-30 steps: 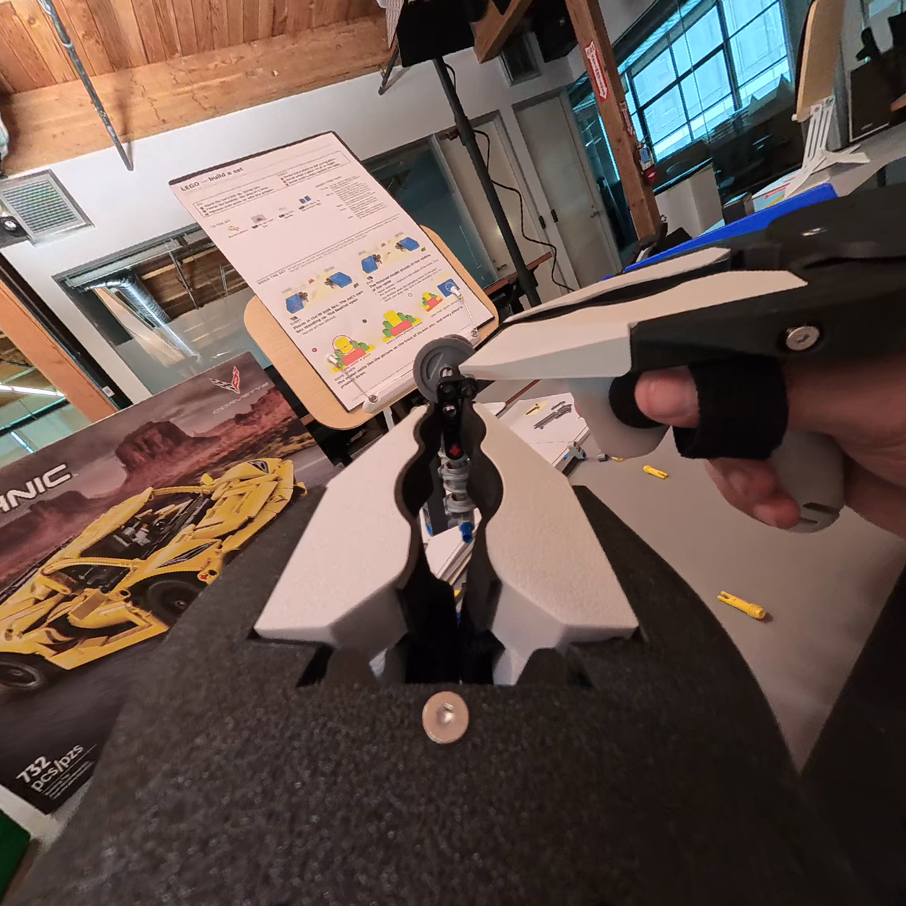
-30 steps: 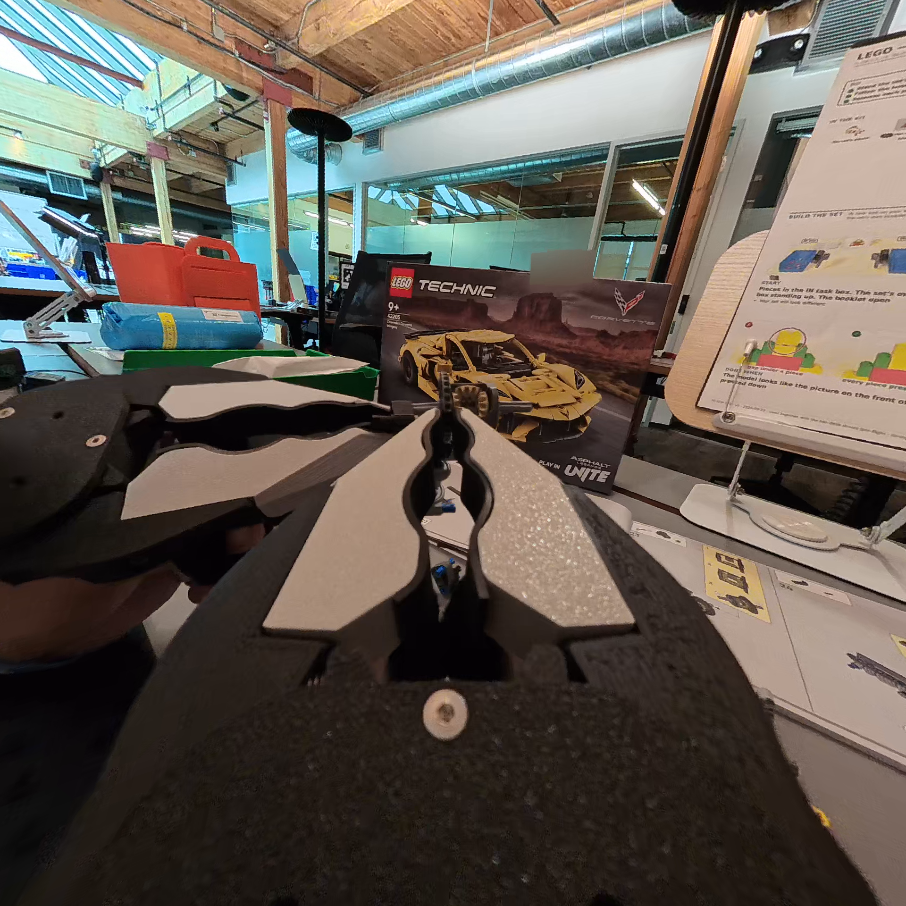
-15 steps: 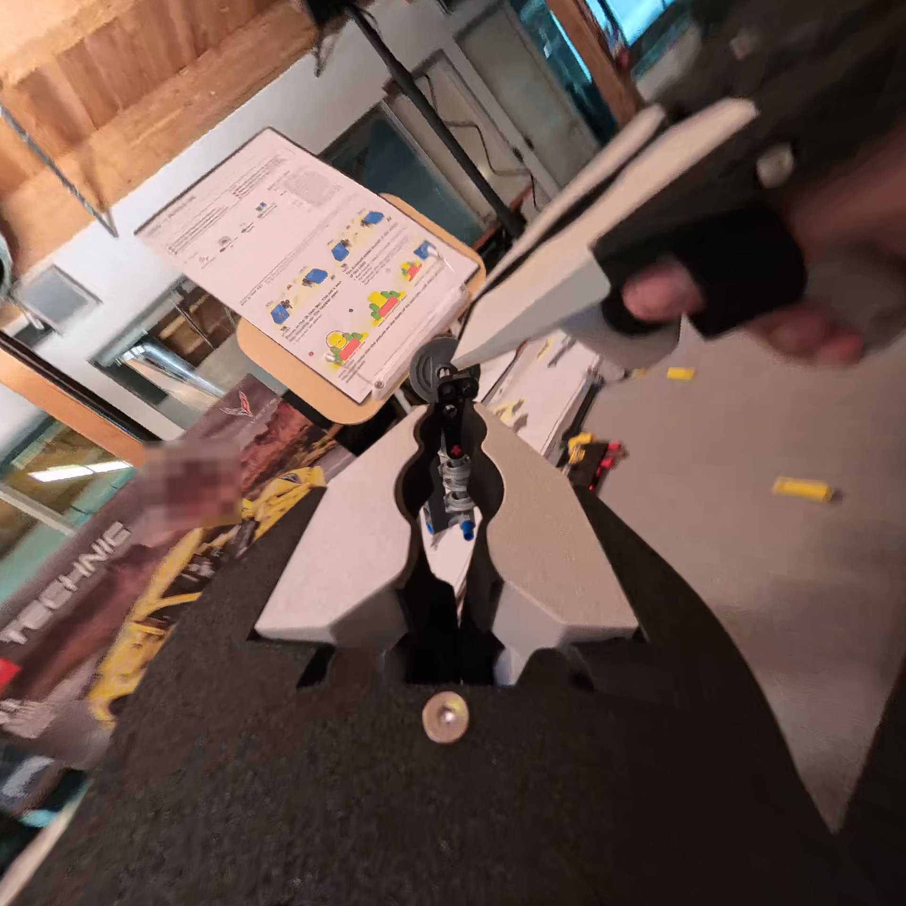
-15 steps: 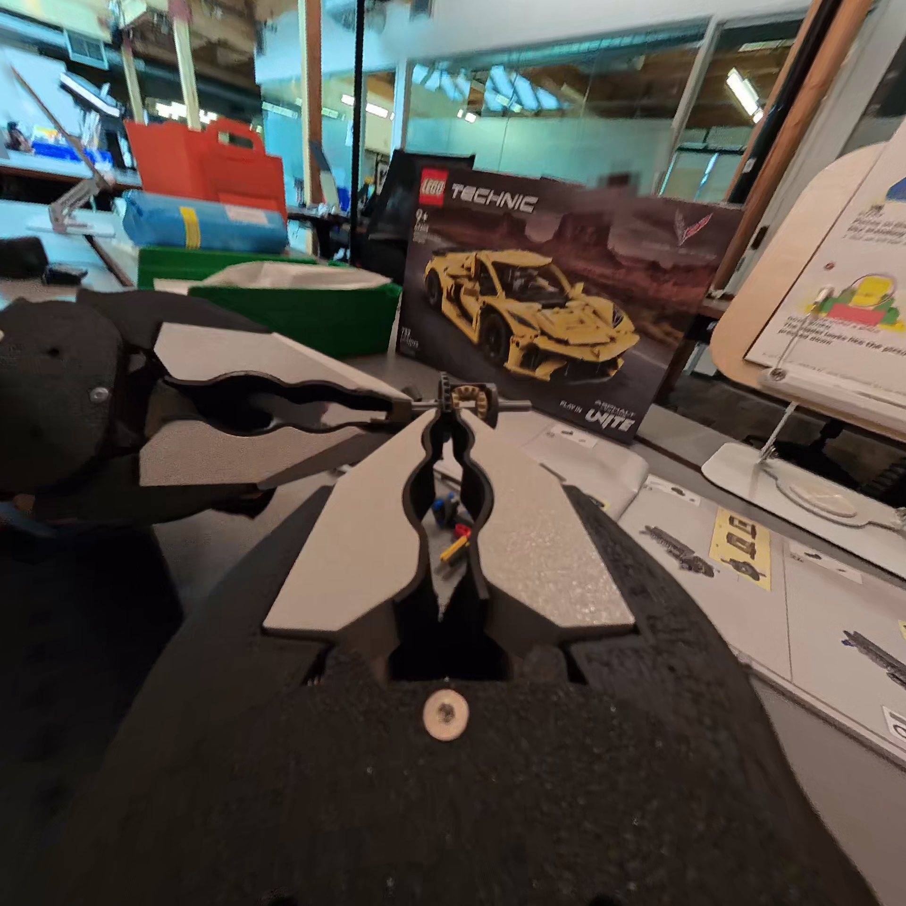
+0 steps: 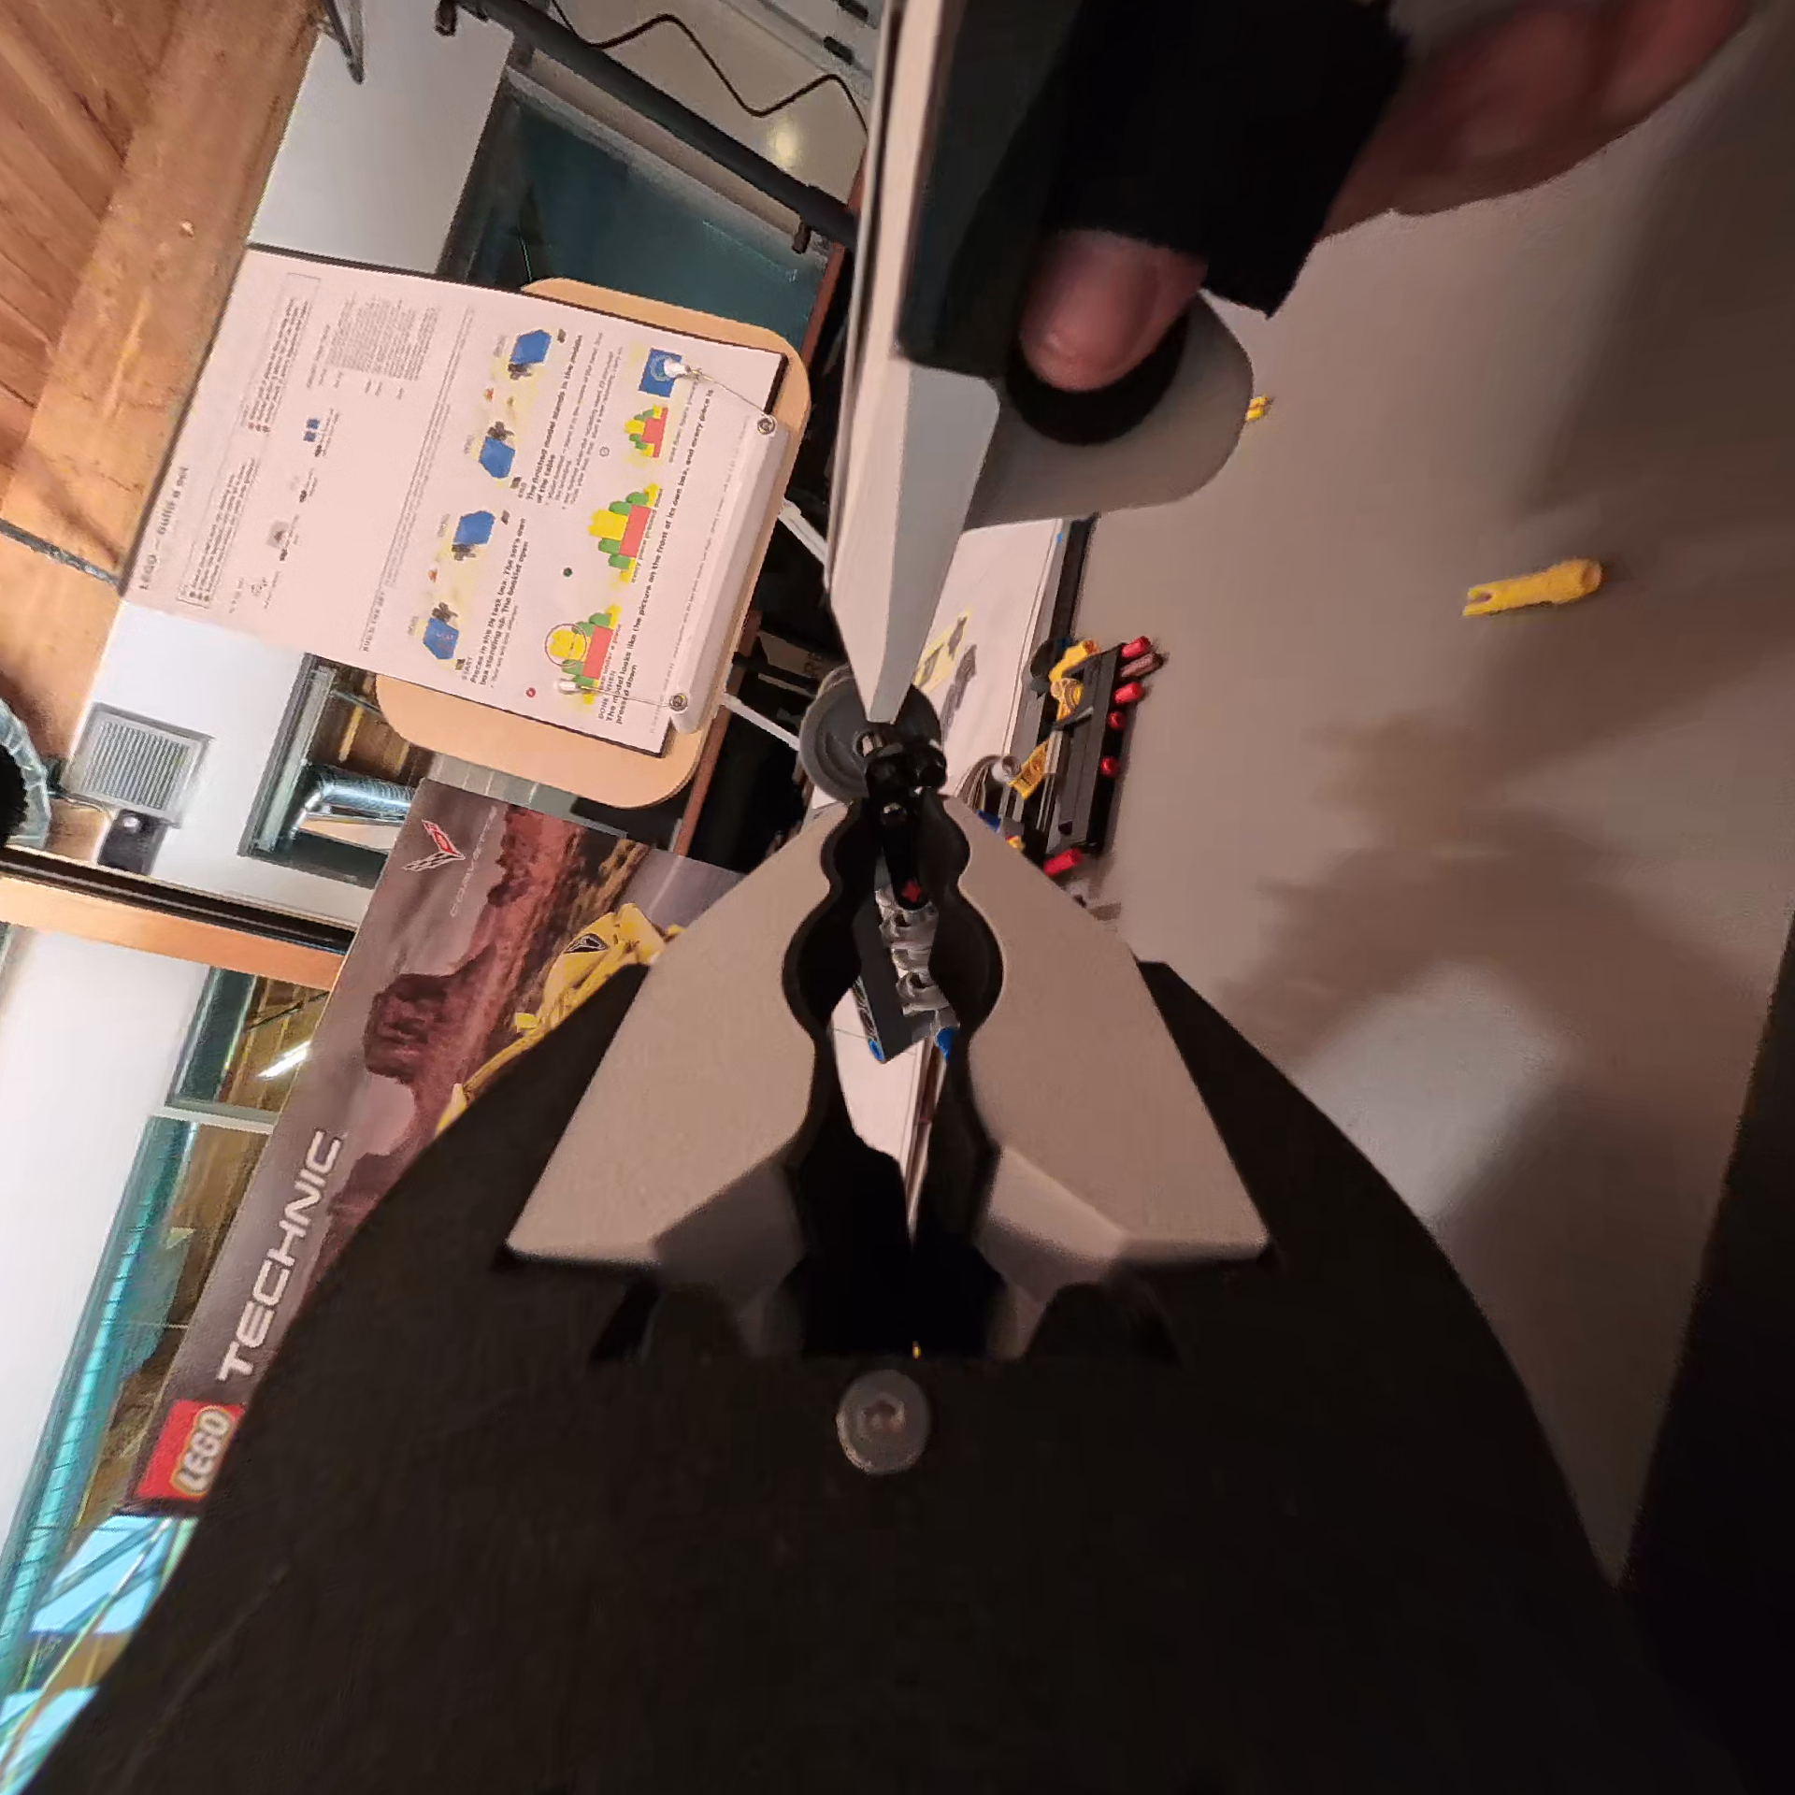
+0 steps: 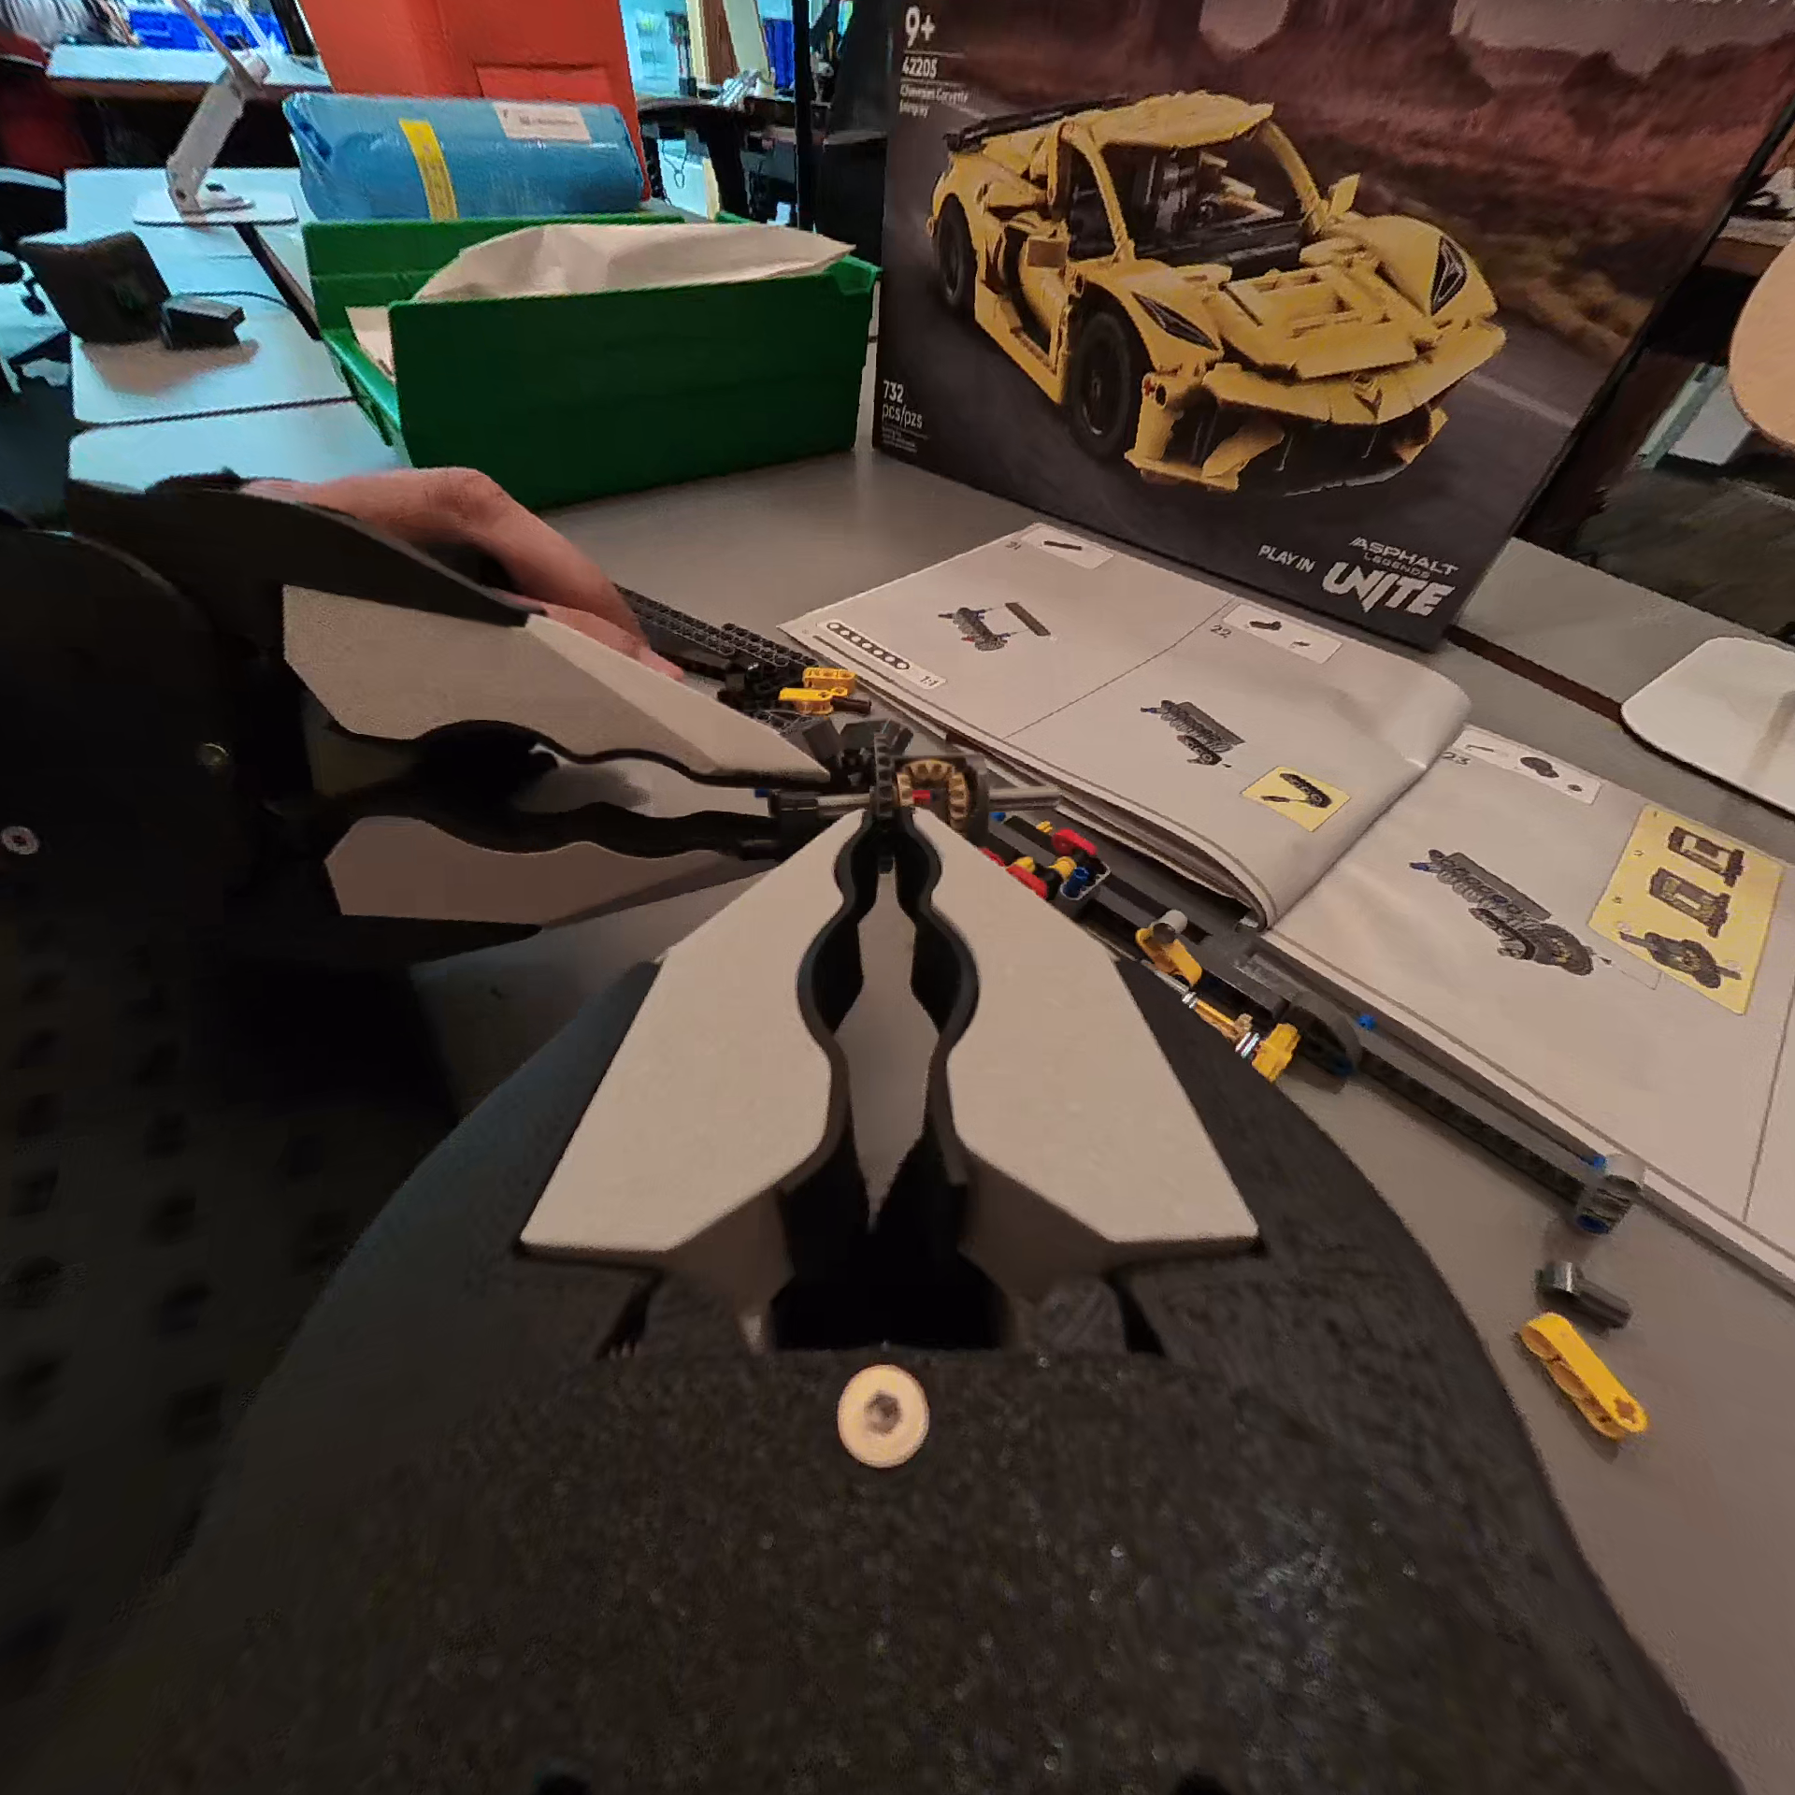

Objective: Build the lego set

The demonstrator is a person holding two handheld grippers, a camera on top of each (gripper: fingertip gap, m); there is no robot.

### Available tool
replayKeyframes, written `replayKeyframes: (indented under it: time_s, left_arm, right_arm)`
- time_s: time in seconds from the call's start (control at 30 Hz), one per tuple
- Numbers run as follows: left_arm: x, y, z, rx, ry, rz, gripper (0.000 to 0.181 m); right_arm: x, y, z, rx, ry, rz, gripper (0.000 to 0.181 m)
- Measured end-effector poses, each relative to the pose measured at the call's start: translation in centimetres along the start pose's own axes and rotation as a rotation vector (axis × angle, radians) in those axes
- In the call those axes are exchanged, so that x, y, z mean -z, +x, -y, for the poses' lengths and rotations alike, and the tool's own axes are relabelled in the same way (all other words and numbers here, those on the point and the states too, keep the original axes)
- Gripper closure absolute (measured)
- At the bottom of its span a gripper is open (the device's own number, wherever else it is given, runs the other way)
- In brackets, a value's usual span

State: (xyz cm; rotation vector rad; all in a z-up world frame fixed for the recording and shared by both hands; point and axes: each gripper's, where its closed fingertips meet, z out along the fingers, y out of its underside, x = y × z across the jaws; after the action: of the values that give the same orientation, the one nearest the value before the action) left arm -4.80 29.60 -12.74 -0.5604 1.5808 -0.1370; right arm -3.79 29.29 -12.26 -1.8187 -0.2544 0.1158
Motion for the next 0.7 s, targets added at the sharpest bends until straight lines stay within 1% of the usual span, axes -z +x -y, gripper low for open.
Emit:
replayKeyframes:
  time_s: [0.1, 0.13, 0.2, 0.27, 0.3, 0.37, 0.43, 0.5, 0.57, 0.7]
  left_arm:
    - [0.14, -0.28, 0.20, 0.026, 0.004, 0.006, 0.175]
    - [0.24, -0.54, 0.34, 0.010, 0.004, 0.025, 0.175]
    - [0.22, -0.51, 0.35, -0.106, -0.019, 0.070, 0.175]
    - [0.28, -0.50, 0.35, -0.229, -0.040, 0.112, 0.176]
    - [0.42, -0.73, 0.47, -0.244, -0.033, 0.127, 0.175]
    - [0.62, -0.80, 0.61, -0.192, -0.007, 0.107, 0.176]
    - [0.64, -0.62, 0.62, -0.194, -0.002, 0.095, 0.175]
    - [0.64, -0.42, 0.70, -0.237, -0.007, 0.105, 0.175]
    - [0.69, -0.42, 0.81, -0.243, -0.005, 0.109, 0.175]
    - [0.76, -0.63, 0.72, -0.164, 0.003, 0.087, 0.175]
  right_arm:
    - [0.05, -0.06, 0.18, -0.041, 0.011, 0.018, 0.179]
    - [0.14, -0.08, 0.38, -0.059, 0.023, 0.031, 0.179]
    - [0.09, 0.04, 0.14, -0.079, 0.010, 0.041, 0.179]
    - [0.03, 0.10, -0.07, -0.039, 0.001, 0.028, 0.179]
    - [0.13, 0.02, 0.25, -0.034, 0.022, 0.033, 0.179]
    - [0.27, -0.17, 0.36, -0.083, 0.022, 0.067, 0.179]
    - [0.30, -0.19, 0.10, -0.103, 0.007, 0.088, 0.179]
    - [0.39, -0.16, -0.17, -0.082, -0.006, 0.091, 0.179]
    - [0.48, -0.16, -0.15, -0.065, 0.002, 0.085, 0.179]
    - [0.34, -0.18, 0.04, -0.043, 0.021, 0.072, 0.179]
